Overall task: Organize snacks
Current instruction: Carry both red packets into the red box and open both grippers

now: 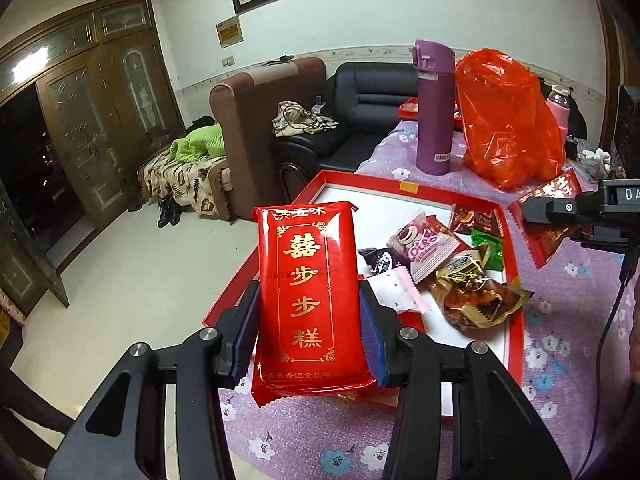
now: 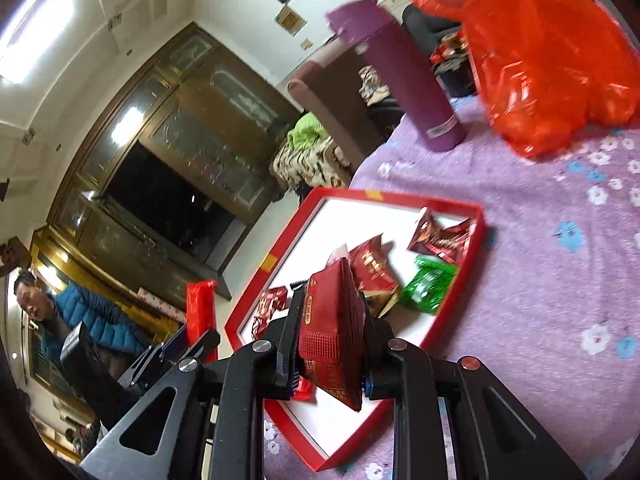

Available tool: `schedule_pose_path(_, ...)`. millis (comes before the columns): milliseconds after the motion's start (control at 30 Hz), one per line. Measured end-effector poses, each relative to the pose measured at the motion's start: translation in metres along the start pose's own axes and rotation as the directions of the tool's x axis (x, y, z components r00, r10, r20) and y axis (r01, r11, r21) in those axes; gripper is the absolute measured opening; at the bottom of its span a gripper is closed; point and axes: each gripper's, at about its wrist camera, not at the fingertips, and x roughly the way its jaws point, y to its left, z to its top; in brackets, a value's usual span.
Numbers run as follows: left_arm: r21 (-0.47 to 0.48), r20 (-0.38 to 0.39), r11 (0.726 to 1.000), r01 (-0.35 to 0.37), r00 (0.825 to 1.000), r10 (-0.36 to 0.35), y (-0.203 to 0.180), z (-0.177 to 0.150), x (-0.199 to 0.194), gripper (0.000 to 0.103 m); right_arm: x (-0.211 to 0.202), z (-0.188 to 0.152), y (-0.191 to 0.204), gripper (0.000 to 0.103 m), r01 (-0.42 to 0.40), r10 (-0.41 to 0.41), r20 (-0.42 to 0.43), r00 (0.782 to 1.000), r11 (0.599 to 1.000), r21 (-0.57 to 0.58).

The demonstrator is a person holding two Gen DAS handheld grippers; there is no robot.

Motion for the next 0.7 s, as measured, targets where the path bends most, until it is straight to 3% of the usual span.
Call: schedule_pose_path(700,0.017,0.034,0.998,-0.059,0.998,0.058,0.005,0.015,0.017,0.045,0.05,-0.006,0.045,0.021,-0.042,0.039,-0.055,0.998,0.998,-0.057)
